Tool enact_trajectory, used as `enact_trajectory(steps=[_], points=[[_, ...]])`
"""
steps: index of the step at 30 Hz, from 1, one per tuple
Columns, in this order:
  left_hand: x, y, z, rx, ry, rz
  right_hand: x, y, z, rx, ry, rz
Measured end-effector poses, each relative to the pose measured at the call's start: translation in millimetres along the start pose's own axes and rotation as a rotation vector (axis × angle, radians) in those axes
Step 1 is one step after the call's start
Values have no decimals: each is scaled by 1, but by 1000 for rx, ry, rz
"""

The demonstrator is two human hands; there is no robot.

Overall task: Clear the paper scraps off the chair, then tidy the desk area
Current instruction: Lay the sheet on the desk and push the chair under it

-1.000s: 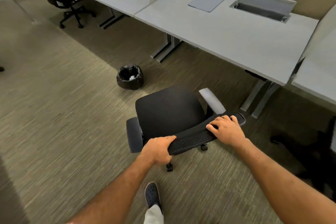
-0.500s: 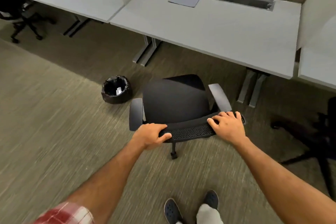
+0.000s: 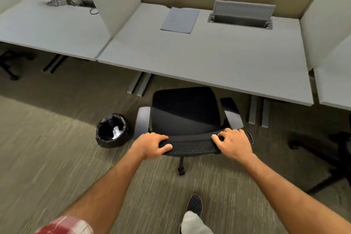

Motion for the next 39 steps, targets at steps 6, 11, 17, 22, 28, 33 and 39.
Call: enact_trajectory(steps=[6, 11, 17, 22, 28, 33, 39], points=[[79, 26, -62, 8, -78, -19, 72, 6, -18, 31, -93, 18], [144, 49, -109, 4, -157, -9, 128, 8, -29, 55, -170, 22], [217, 74, -158, 4, -259, -10, 187, 14, -46, 66, -275, 46], [272, 90, -188, 51, -314, -20, 236, 18, -51, 78, -339, 59], [315, 102, -196, 44, -355, 12, 277, 24, -38, 84, -357, 56], [338, 106, -196, 32, -365, 15, 294, 29, -29, 98, -376, 36], [341, 95, -197, 55, -374, 26, 294, 24, -28, 70, -382, 33]])
Point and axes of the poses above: each hand's wrist, its own x-axis towards the middle knuckle, its own y-axis out of the back of the hand, z = x × y, the point moved 2 cm from there along x, towards the middle knuckle, and after that the axes turned 7 degrees about x, right-handed, at the moved point
